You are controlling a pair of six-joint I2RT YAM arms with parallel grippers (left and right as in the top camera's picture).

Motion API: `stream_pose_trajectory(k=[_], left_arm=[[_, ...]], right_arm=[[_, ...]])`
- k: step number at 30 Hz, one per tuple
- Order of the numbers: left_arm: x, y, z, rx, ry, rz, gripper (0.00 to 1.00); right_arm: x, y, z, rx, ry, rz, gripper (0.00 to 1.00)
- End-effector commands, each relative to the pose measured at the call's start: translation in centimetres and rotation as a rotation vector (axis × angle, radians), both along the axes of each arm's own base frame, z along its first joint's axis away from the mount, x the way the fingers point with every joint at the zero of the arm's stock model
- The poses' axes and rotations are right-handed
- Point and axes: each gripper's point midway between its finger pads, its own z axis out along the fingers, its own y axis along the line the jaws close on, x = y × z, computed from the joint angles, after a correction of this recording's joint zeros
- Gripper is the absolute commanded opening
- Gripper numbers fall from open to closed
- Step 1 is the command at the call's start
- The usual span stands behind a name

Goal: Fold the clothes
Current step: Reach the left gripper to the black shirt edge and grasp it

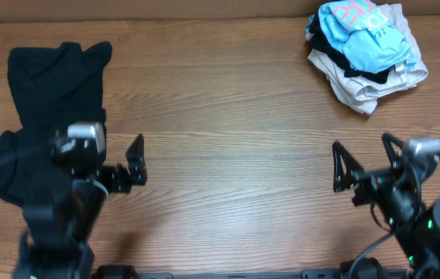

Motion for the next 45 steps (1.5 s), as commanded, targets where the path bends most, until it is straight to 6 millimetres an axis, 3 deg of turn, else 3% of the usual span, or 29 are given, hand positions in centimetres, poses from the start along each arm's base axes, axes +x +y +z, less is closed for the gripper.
stream_pose_trajectory(k=[1,6,10,13,17,25,29,31,34,39,40,45], left_arm=[[1.7,-0.4,1.5,0.019,0.106,-0.035,1.0],[4.6,-0.5,-0.4,0.092,0.301,-0.081,1.0],[7.1,-0.3,-5.1,0.12,0.458,-0.091,1.0],[8.3,2.1,-9.3,0.169,0.61,0.037,0.99],[9.4,5.1,-12.9,0.165,0.721,0.188,0.99],[12.3,12.9,-17.2,0.14,0.755,0.39,0.96],[14.8,14.5,-19.2,0.156,0.721,0.317,0.93],[16.7,13.7,-20.9,0.165,0.693,0.207,0.87],[17.6,13.6,-23.0,0.168,0.704,0.18,0.78],[17.7,13.8,-26.9,0.162,0.776,0.18,0.56],[17.6,13.8,-28.0,0.152,0.798,0.183,0.47],[17.7,13.6,-29.6,0.15,0.818,0.176,0.35]], right_arm=[[1.5,0.3,1.6,-0.013,0.079,0.009,1.0],[4.4,1.9,1.3,-0.003,0.202,0.076,1.0],[6.1,4.2,-1.0,0.035,0.303,0.189,1.0],[7.3,4.8,-3.4,0.043,0.396,0.21,1.0],[8.5,5.3,-6.7,0.05,0.526,0.223,0.99],[9.5,5.7,-11.3,0.058,0.696,0.23,0.94],[9.8,5.9,-12.3,0.063,0.733,0.237,0.94],[10.0,5.9,-12.9,0.063,0.751,0.236,0.93],[10.1,6.0,-13.4,0.063,0.765,0.235,0.91],[10.0,6.0,-13.5,0.064,0.775,0.234,0.87],[10.0,5.9,-13.6,0.064,0.778,0.234,0.86],[9.9,5.9,-13.6,0.064,0.782,0.233,0.85]])
